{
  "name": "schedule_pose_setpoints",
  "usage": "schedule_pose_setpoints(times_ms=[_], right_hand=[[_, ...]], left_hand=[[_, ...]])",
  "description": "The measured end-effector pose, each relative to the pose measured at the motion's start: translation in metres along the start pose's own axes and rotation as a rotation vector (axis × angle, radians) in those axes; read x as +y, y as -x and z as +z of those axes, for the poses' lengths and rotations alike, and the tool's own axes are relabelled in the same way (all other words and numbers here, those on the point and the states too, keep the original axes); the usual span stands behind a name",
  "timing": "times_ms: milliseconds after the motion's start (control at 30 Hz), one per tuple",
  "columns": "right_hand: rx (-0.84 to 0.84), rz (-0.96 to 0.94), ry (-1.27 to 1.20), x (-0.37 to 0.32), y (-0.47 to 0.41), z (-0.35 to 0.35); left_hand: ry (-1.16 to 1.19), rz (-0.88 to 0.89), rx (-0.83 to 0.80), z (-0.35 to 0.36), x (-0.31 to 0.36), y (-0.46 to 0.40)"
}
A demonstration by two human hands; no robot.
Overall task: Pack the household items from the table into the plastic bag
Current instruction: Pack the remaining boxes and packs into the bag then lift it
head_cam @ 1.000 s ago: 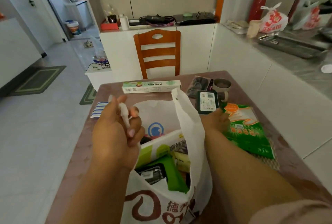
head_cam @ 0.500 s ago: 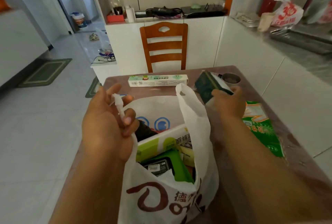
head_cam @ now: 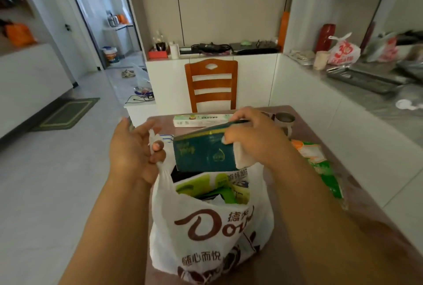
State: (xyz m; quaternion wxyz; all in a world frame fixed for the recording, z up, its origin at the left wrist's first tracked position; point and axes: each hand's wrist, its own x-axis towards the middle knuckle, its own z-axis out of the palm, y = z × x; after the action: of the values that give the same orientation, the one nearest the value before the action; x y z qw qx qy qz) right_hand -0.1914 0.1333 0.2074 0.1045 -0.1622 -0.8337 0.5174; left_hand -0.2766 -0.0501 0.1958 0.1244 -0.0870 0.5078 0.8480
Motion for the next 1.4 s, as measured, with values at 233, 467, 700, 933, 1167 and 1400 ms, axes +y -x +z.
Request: schedule_pose_setpoints(times_ms=[233, 467, 700, 933, 1167, 1400], right_hand=[[-0.265, 0.063, 0.414, 0.031, -0.008, 0.017], [-0.296, 0.123, 0.673, 0.058, -0.012, 0.010], [-0.314, 0.075, 0.312, 0.084, -0.013, 0.012], [-0.216, 0.419, 0.728, 0.086, -0.019, -0.016], [-0.214, 0.408, 0.689, 0.064, -0.019, -0.047], [0.023, 0.152, 0.565, 0.062, -0.006, -0.024]], left_hand=[[-0.047, -0.031, -0.089, 0.004, -0.003, 0.008], [-0.179, 0.019, -0.061, 0.012, -0.009, 0.007], [-0.389, 0.065, -0.024, 0.024, -0.017, 0.019], [-0.341, 0.130, 0.070, 0.016, -0.004, 0.020], [-0.516, 0.207, 0.114, 0.020, -0.004, 0.024], [-0.814, 0.457, 0.059, 0.030, -0.017, 0.049]])
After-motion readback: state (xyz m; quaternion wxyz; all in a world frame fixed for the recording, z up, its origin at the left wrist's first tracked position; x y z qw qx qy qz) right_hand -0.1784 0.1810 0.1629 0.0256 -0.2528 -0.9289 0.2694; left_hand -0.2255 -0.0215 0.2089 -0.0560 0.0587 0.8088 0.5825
